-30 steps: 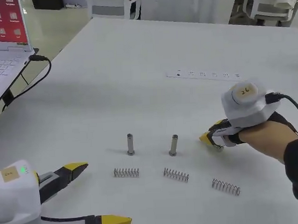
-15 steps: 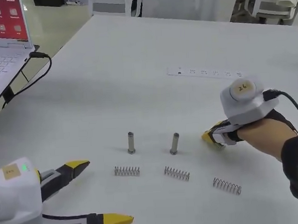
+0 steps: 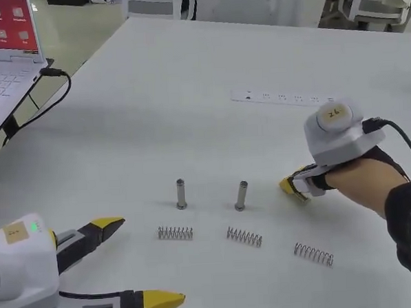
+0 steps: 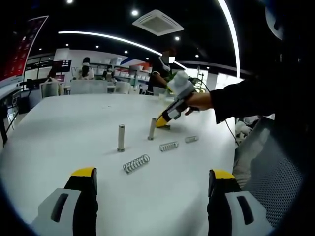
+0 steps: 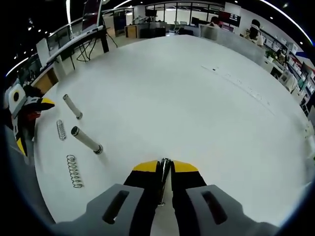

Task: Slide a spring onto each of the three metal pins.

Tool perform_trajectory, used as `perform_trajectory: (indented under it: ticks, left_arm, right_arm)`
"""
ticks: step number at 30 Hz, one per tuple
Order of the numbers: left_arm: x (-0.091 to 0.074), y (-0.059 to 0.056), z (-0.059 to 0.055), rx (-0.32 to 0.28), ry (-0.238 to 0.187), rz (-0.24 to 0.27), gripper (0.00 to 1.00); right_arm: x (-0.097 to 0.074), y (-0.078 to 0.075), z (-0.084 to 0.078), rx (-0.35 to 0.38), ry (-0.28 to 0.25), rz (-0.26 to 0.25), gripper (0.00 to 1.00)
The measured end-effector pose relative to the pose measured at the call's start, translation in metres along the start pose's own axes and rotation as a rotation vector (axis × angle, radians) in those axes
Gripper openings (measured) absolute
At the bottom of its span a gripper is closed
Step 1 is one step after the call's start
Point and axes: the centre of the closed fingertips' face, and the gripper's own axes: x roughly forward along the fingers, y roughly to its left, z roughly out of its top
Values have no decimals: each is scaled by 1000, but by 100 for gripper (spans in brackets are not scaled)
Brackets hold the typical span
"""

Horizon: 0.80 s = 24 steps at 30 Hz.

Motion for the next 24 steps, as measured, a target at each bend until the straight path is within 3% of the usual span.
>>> perform_trajectory:
  ticks: [12, 24]
  left_arm:
    - [-1, 1, 1, -1, -4, 2, 91]
    - [0, -1, 5, 9, -7, -6, 91]
  right_arm:
    - [0, -1, 1, 5, 4, -5, 5]
    - [-16, 0, 8, 10, -32, -16, 5]
